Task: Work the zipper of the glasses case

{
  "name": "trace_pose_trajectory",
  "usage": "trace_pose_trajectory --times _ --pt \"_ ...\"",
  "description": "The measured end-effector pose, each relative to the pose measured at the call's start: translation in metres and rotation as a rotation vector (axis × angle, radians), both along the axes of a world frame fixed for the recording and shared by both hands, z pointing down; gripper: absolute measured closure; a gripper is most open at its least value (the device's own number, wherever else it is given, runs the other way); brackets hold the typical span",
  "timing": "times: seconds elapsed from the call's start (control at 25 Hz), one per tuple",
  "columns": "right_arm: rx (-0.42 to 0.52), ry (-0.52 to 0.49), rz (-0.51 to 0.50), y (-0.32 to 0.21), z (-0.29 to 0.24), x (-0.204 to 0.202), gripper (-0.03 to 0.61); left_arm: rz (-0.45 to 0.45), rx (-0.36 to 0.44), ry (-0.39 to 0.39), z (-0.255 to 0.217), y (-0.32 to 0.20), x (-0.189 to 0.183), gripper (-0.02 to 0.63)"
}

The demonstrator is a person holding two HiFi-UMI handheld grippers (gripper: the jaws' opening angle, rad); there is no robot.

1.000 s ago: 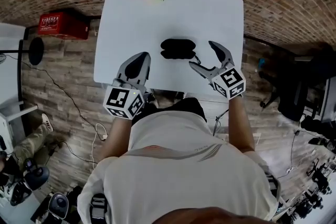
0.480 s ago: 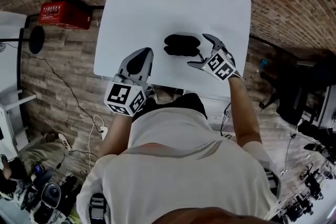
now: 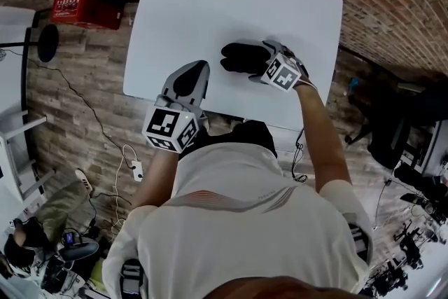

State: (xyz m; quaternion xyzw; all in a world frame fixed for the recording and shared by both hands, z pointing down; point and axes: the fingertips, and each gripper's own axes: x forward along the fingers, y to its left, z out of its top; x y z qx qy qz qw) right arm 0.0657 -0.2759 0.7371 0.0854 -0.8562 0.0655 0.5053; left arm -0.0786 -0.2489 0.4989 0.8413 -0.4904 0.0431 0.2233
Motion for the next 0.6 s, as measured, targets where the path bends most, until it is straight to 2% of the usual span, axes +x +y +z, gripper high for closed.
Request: trace_pose_trajectory --times 0.24,0.6 --pt "-0.033 0.029 -0.035 0.005 0.013 -0.001 -0.013 -0.005 -0.019 0.005 0.005 0.003 -0.003 0.592" --pt "0.012 -0.003 -0.001 -0.001 -0.006 -0.001 0.214 -0.005 -0.022 0.016 0.006 0.001 -0.009 0.592"
